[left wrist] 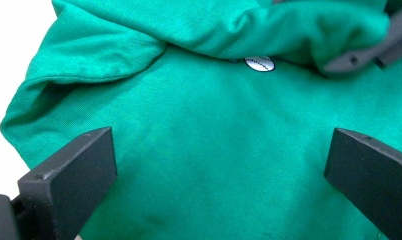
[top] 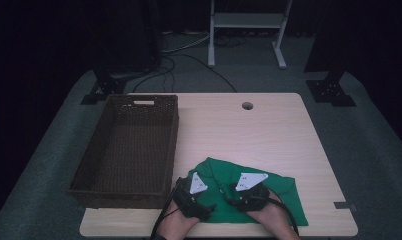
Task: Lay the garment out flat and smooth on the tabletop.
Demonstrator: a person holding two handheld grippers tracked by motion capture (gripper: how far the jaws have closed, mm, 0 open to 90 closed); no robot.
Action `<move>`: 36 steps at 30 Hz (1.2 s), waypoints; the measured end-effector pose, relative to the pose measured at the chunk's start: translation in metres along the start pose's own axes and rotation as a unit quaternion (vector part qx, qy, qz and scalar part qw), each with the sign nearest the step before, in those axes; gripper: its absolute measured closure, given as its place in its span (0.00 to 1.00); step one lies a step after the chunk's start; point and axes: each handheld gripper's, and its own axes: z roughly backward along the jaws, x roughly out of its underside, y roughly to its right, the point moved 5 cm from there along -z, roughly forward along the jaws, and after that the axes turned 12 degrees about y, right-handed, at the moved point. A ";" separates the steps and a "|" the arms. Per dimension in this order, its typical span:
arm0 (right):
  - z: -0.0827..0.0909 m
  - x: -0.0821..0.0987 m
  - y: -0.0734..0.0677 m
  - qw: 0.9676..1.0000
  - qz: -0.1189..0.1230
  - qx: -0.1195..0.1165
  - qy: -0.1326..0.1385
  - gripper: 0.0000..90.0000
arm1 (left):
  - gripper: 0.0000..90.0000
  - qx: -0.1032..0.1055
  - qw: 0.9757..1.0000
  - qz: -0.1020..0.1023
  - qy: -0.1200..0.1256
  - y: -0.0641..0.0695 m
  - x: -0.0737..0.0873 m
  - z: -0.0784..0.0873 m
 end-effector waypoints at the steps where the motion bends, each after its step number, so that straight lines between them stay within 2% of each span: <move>1: 0.001 -0.001 -0.001 1.000 0.007 0.005 0.001 0.69 | 0.00 0.000 1.000 0.000 0.000 0.000 0.000 0.000; 2: 0.001 -0.001 -0.001 1.000 0.007 0.005 0.001 0.69 | 0.00 0.000 1.000 0.000 0.000 0.000 0.000 0.000; 4: 0.001 -0.001 -0.002 1.000 0.010 0.011 0.001 0.75 | 0.00 0.000 1.000 0.000 0.000 0.000 0.000 0.000; 5: 0.001 -0.001 -0.001 1.000 0.009 0.013 0.001 0.81 | 0.00 0.000 1.000 0.000 0.000 0.000 0.000 0.000; 6: 0.001 -0.001 -0.001 1.000 0.009 0.013 0.001 0.81 | 0.00 0.000 1.000 0.000 0.000 0.000 0.000 0.000; 7: 0.002 -0.001 0.000 1.000 0.002 0.014 0.000 0.87 | 0.00 0.000 1.000 0.000 0.000 0.000 0.000 0.000; 9: 0.003 -0.001 0.002 1.000 -0.007 0.011 0.002 0.88 | 0.00 0.000 1.000 0.000 0.000 0.000 0.000 0.000; 21: 0.006 -0.004 0.006 0.999 -0.033 0.006 0.006 0.89 | 0.00 0.000 1.000 -0.001 0.000 0.000 0.000 0.000; 36: 0.011 -0.013 0.012 0.999 -0.039 -0.009 0.002 0.89 | 0.00 0.000 1.000 0.000 0.000 0.000 0.000 0.000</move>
